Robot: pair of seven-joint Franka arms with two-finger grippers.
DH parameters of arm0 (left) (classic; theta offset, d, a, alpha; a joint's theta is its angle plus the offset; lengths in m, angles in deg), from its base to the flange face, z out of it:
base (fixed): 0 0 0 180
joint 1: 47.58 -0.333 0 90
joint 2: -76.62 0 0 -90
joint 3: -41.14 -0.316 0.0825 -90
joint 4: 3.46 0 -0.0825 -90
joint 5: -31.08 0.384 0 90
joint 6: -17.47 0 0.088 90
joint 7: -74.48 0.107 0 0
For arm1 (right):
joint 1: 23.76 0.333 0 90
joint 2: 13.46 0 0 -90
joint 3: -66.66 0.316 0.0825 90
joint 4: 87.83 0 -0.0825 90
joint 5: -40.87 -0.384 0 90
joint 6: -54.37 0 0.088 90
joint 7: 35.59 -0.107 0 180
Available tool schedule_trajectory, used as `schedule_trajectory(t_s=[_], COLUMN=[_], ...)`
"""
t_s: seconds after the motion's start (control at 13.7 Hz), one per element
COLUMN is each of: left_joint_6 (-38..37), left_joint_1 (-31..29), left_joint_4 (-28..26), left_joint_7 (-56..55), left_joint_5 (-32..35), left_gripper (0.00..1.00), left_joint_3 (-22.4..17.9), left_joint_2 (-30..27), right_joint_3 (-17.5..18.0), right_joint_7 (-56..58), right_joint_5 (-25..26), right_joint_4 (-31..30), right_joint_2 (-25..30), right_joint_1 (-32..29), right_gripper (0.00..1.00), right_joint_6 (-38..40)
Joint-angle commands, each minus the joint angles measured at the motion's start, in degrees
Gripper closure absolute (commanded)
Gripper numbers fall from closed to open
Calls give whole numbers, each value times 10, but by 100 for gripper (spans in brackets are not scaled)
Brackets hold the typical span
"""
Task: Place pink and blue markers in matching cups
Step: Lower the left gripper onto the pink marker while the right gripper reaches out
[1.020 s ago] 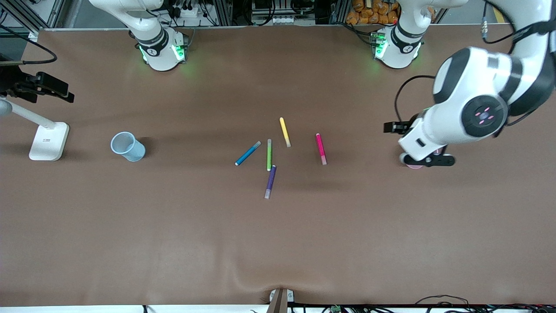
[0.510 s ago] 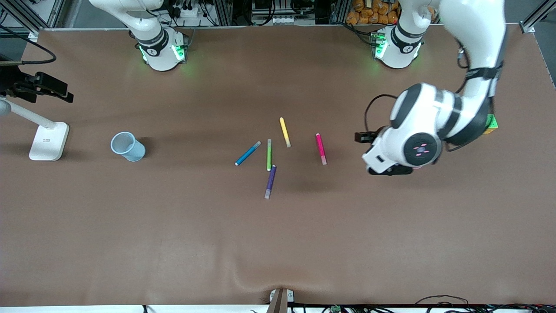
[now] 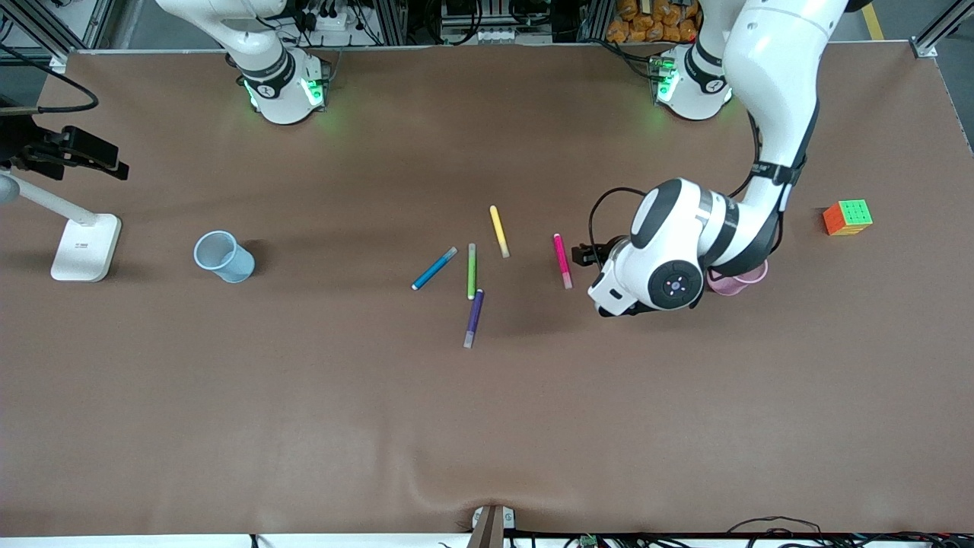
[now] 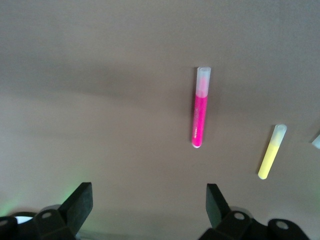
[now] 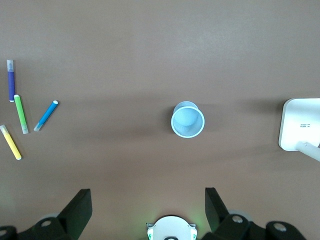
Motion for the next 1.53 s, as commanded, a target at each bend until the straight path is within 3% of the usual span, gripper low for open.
schedule_trajectory(t_s=[0.0,0.44,0.73,1.02,1.31,1.46], left_joint_6=[13,50,64,69,74,74], left_joint_1=[3,4,9,11,17,17], left_joint_4=[12,25,28,28,27,25], left_joint_7=[-7,-8,-28,-28,-29,-29], left_joint_5=[-14,-13,-14,-12,-9,-7], left_gripper=[0,0,4,7,10,10], left_joint_3=[-3,-4,-3,-3,-4,-4], left_joint_2=[10,45,51,59,68,68], right_joint_3=[2,-1,-1,0,5,1], right_joint_7=[3,6,6,12,1,-39], right_joint_5=[4,16,53,96,86,42], right_joint_4=[5,7,3,4,-6,-41], right_joint_2=[4,-34,-86,-103,-113,-113], right_joint_1=[1,19,38,50,52,62], right_gripper=[0,0,0,0,0,0], right_joint_6=[8,15,25,23,18,-22])
